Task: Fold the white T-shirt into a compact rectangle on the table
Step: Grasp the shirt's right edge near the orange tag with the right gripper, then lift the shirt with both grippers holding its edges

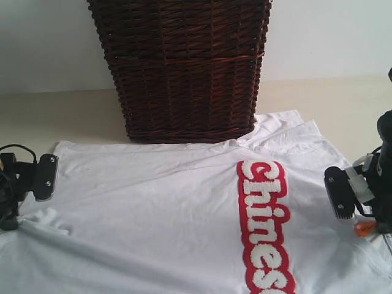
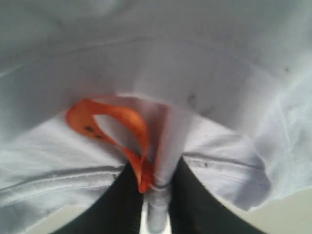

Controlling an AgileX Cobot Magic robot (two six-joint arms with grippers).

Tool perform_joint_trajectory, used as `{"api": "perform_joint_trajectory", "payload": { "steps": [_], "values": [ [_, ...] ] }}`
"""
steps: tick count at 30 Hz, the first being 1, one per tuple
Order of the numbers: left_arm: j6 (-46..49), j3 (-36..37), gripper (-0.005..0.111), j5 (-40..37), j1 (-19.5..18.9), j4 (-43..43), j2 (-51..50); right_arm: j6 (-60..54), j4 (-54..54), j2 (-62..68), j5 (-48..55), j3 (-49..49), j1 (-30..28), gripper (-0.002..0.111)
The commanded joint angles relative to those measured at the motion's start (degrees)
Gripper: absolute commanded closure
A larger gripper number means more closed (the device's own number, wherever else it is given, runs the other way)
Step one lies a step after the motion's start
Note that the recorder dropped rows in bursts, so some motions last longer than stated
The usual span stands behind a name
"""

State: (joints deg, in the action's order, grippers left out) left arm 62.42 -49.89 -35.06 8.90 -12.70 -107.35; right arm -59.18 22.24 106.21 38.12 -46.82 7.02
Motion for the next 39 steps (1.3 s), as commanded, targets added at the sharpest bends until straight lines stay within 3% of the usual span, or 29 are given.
{"api": "perform_joint_trajectory", "payload": {
  "steps": [1,15,23,26,34,39],
  "values": [
    [-0.09,1.55,0.107,2.86,0.35,4.24,-1.98,0.63,-0.21,4.57,-8.02,1.16,-0.34,0.108],
    [-0.09,1.16,0.107,3.72,0.35,4.01,-1.2,0.88,-2.66,-2.14,-9.56,1.02,-0.34,0.108],
    [-3.65,1.11,0.107,0.65,0.35,3.77,8.15,0.88,-8.43,-15.2,-8.48,0.04,-0.34,0.108],
    [-8.82,1.11,0.107,-3.56,0.35,0.86,12.87,0.88,-10.48,-20.6,-3.27,-1.8,-0.34,0.108],
    [-34.37,1.11,0.107,-18.62,0.35,-13.5,29.45,4.46,-12.04,-38.67,3.36,-2.82,-0.34,0.108],
    [-40.65,1.11,0.107,-24.66,0.35,-13.42,43.04,8.3,-12.04,-49.81,7.97,-2.82,-0.34,0.108]
  ]
}}
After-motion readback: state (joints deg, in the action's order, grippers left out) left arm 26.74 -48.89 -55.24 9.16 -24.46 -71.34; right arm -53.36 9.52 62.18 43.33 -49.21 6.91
